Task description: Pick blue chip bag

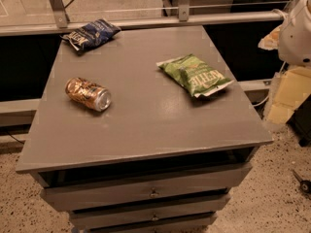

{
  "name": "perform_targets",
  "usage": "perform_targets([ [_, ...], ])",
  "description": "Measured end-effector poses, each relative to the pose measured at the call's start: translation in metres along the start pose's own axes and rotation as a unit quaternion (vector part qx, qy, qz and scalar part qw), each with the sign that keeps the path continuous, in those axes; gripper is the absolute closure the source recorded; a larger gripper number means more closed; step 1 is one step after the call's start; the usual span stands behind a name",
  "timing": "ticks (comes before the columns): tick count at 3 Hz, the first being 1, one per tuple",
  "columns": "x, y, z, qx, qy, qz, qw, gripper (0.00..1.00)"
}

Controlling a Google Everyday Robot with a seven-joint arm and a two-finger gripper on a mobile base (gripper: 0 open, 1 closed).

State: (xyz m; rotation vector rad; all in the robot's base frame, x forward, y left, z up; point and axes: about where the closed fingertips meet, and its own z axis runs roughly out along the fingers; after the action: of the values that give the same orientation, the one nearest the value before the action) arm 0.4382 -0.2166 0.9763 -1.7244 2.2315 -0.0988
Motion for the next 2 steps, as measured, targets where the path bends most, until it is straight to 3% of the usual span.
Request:
perform_targets([
  [1, -0.004, -0.003, 0.002, 0.002, -0.006, -0.001, 1.0000, 0.00],
  [2, -0.022, -0.016, 0.013, 0.009, -0.034, -0.007, 0.9994, 0.00],
])
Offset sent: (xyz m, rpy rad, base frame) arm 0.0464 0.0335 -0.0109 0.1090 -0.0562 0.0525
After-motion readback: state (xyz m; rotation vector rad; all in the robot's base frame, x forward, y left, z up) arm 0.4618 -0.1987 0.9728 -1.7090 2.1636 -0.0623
